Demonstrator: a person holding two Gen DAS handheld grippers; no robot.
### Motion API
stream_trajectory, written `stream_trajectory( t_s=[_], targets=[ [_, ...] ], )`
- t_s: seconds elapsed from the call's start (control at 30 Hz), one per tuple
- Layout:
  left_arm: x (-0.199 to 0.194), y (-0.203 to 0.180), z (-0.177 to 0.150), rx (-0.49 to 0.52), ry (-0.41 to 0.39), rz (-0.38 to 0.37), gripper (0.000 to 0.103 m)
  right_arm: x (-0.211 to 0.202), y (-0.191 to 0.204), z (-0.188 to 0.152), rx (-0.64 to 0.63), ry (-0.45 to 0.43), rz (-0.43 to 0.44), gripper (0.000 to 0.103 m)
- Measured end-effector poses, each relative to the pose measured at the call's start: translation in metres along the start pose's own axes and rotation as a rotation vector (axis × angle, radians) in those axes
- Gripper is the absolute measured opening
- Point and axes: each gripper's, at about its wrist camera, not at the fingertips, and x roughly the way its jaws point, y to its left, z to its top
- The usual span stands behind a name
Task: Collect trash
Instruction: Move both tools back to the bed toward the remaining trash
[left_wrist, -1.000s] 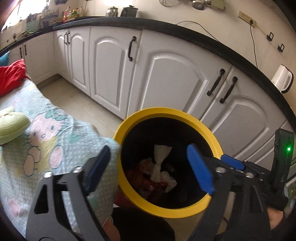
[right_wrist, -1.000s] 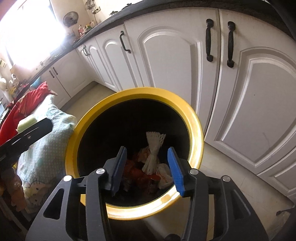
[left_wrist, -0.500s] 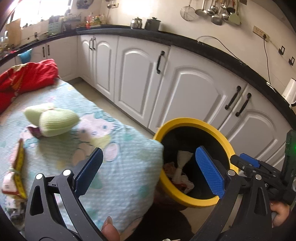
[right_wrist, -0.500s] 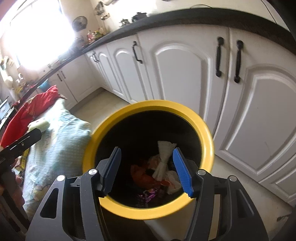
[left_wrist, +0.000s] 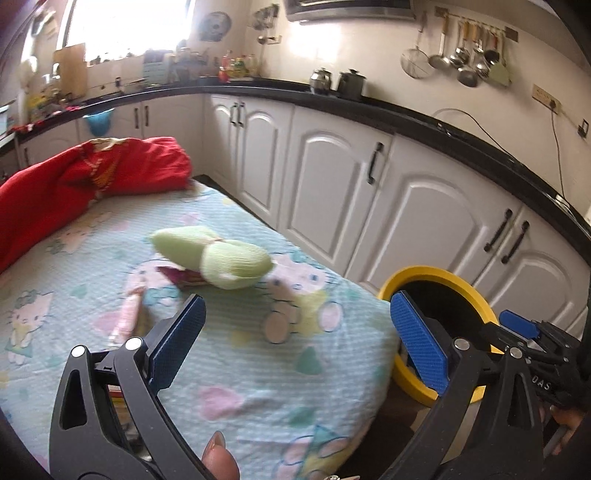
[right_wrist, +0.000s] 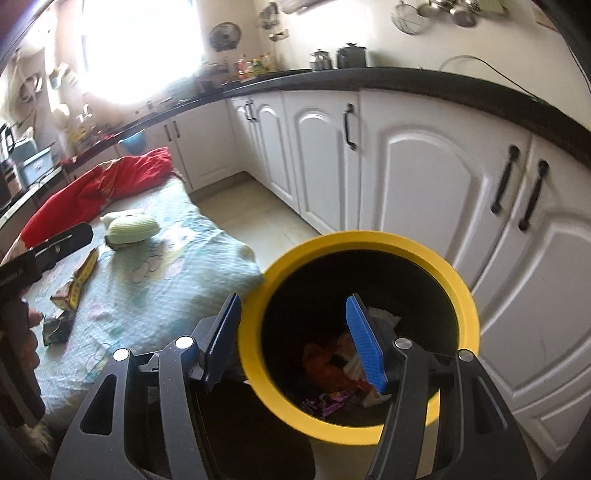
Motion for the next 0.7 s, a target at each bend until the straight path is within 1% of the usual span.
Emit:
stream_trajectory(
  t_s=[0.07,0.1,0.13,0.17,0.53,0.7],
  targets=[
    [-0.004,0.009,0.001,-0.011,-0.009,0.015,0.092,0.000,0.008,0.002,-0.021,-0.005,0.008,0.057],
    [-0.006,0.013,0.001,-0.016,-0.012,0.020,0.092,0.000,0.011,0.004,-0.030,-0.008,0.012,0.063],
    [-0.008,0.018,0.001,-0.025,-0.014,0.027,0.092,-0.002,0.015,0.004,-0.039,-0.015,0.014,0.071],
    [-0.010,0.022,0.001,-0.031,-0.016,0.030,0.092,-0.003,0.021,0.006,-0.055,-0.029,0.019,0.072],
    [-0.023,0.064,0.001,-0.077,-0.026,0.089,0.092,0.002,0.065,0.019,-0.153,-0.045,0.074,0.072],
    [-0.023,0.088,0.000,-0.101,-0.007,0.128,0.092,0.011,0.097,0.029,-0.260,-0.073,0.096,0.072]
  ],
)
